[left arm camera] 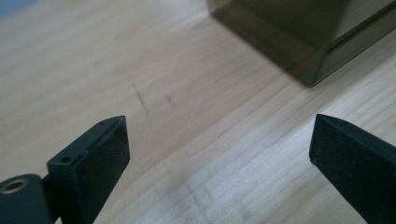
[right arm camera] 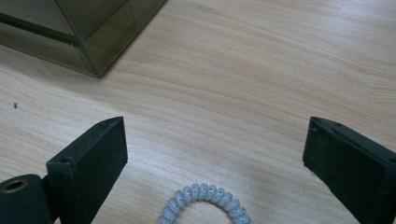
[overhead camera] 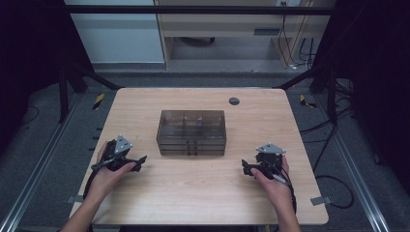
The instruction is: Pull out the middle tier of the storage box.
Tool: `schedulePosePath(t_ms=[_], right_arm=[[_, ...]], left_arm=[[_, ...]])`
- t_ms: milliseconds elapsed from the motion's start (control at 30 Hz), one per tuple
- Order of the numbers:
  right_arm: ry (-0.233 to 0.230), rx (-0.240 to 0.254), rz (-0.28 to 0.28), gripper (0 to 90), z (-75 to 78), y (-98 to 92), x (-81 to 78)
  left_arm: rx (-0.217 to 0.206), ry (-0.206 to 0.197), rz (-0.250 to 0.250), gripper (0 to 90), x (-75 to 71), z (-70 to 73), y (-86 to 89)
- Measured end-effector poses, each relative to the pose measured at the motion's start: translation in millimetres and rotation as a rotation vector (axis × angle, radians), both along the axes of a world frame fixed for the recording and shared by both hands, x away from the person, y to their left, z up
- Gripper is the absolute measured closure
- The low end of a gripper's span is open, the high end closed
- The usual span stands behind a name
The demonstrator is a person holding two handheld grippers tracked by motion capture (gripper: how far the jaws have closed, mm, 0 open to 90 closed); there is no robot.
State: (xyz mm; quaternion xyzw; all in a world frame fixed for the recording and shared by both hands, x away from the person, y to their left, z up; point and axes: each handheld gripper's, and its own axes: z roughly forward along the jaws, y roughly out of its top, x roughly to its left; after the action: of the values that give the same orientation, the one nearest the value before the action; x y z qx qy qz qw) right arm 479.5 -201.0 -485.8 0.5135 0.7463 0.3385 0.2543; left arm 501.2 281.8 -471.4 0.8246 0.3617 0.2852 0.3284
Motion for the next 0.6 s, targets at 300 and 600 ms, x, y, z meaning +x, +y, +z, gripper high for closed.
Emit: schedulePosePath(t_ms=[300, 600], right_arm=[[0.047, 0.006, 0.009, 16.4, 1.3, -0.1, -3.8], [0.065, -0.023, 0.046, 8.4, 12.2, 9.0, -12.6]], left_arm=[[0.093, -0.111, -0.073, 9.7, -26.6, 15.9, -26.8], [0.162, -0.221, -0.105, 21.0, -48.7, 31.3, -63.0]])
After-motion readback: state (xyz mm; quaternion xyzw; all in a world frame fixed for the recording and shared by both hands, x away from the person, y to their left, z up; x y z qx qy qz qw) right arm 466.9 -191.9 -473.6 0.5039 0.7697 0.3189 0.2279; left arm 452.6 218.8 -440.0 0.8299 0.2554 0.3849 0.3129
